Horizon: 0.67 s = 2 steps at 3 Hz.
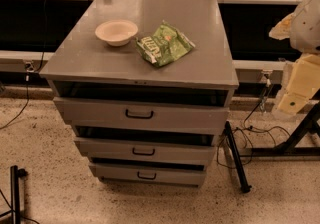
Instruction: Open top drawer
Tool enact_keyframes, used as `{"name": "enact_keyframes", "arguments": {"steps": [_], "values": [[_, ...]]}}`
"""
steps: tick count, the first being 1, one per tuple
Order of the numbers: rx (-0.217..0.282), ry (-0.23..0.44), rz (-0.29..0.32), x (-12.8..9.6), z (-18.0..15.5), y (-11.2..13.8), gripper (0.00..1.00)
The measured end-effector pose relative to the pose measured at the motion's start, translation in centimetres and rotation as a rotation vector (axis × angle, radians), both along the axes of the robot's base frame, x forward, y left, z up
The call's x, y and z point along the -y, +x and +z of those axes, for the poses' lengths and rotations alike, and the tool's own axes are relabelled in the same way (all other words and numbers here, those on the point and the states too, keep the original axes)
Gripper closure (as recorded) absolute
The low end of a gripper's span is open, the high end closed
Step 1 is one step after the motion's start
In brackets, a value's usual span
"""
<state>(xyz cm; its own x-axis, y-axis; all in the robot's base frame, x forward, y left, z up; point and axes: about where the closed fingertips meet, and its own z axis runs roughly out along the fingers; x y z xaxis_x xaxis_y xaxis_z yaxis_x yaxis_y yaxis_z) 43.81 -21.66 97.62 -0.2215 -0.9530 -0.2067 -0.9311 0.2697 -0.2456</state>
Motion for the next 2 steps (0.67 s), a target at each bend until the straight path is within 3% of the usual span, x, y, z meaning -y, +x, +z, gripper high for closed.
{"name": "enact_keyframes", "arguments": {"steps": [1,2], "values": [[0.000,0.000,0.000,0.0,0.0,0.0,0.00],[0.030,0.037,0.022,-1.6,-0.7,1.1,0.00]]}}
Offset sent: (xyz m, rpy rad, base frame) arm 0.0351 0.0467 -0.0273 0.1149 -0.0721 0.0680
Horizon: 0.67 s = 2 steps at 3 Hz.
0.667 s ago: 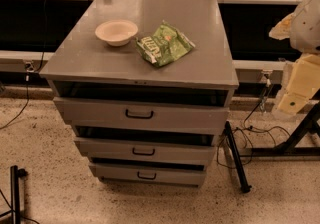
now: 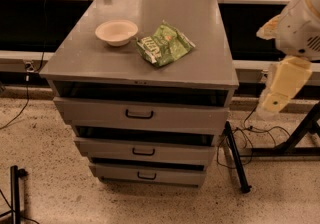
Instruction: Open top drawer
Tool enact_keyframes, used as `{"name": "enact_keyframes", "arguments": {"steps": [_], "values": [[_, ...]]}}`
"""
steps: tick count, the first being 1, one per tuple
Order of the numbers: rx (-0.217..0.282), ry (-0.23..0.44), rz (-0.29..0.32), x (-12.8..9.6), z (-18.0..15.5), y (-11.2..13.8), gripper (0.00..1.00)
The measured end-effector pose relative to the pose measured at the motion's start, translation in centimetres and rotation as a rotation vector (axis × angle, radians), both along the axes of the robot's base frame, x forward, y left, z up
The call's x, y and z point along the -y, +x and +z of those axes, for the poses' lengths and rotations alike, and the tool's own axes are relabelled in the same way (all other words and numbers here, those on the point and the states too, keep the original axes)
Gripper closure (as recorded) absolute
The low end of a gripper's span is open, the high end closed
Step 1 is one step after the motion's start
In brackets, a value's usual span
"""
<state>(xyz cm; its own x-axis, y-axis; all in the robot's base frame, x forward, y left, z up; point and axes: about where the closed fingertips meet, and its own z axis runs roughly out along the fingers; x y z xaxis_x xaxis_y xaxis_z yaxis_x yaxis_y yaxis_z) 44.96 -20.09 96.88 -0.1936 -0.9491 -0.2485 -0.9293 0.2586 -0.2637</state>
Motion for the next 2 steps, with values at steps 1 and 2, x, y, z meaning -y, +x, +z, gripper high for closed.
{"name": "enact_keyframes", "arguments": {"steps": [1,2], "values": [[0.071,0.012,0.066,-3.50,-0.88,1.15,0.00],[0.093,0.017,0.069,-3.95,-0.87,1.61,0.00]]}}
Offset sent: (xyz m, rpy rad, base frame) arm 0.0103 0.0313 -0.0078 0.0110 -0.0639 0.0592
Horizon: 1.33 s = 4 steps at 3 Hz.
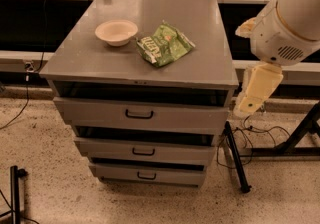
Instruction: Open top drawer
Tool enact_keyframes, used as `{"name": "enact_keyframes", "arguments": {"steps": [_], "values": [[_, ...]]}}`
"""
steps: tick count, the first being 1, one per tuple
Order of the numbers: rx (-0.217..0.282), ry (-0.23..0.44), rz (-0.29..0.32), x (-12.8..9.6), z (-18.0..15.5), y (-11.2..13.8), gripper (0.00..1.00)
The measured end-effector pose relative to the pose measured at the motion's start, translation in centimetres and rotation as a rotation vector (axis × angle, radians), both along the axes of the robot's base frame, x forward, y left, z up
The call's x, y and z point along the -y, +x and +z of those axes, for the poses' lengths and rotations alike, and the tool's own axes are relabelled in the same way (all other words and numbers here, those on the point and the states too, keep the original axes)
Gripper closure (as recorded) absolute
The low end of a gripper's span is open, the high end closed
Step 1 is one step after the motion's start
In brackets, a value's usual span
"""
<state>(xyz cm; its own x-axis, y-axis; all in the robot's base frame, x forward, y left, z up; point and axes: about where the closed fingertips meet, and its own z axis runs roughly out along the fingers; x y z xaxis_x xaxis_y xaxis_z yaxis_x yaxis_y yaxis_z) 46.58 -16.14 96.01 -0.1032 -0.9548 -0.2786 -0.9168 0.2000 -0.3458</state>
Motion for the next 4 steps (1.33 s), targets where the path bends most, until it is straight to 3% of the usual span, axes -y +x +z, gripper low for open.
{"name": "enact_keyframes", "arguments": {"steps": [1,2,3,4], "values": [[0.001,0.025,0.028,-0.5,-0.1,0.0,0.00],[0.036,0.068,0.096,-3.7,-1.2,-0.7,0.00],[0.103,0.096,0.121,-9.3,-7.3,0.2,0.00],[0.103,0.096,0.121,-9.3,-7.3,0.2,0.00]]}}
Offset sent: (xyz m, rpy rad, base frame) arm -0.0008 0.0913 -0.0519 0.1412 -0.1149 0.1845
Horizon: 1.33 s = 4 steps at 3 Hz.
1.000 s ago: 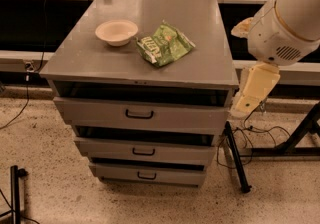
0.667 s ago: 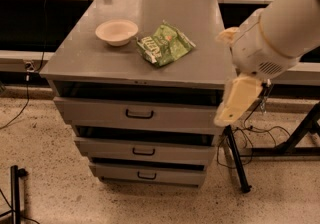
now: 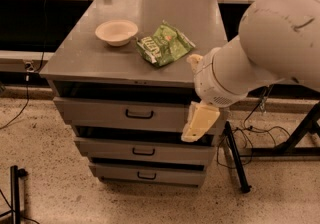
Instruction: Open top drawer
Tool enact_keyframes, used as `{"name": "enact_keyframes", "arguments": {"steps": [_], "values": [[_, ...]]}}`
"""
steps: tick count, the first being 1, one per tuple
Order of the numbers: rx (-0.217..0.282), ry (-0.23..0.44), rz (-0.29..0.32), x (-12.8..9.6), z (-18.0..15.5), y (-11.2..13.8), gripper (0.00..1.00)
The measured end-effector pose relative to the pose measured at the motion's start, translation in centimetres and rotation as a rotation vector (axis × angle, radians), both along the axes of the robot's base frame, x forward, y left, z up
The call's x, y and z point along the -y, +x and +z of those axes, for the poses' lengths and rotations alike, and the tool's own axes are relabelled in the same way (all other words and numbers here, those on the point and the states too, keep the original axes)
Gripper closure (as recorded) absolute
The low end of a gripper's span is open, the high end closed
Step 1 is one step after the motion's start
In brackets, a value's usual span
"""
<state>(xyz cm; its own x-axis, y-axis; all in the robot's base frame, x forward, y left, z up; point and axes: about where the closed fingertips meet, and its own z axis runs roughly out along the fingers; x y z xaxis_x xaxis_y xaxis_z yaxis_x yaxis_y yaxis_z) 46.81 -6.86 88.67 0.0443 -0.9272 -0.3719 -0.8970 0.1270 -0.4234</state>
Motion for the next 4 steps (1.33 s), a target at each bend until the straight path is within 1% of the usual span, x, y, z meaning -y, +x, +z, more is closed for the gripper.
{"name": "enact_keyframes", "arguments": {"steps": [1,2,3,4], "values": [[0.013,0.010,0.022,-1.8,-1.8,0.5,0.00],[0.029,-0.004,0.036,-3.9,-4.8,1.4,0.00],[0.040,-0.042,0.052,-4.9,-8.9,3.3,0.00],[0.015,-0.039,0.081,-5.5,-12.7,4.8,0.00]]}}
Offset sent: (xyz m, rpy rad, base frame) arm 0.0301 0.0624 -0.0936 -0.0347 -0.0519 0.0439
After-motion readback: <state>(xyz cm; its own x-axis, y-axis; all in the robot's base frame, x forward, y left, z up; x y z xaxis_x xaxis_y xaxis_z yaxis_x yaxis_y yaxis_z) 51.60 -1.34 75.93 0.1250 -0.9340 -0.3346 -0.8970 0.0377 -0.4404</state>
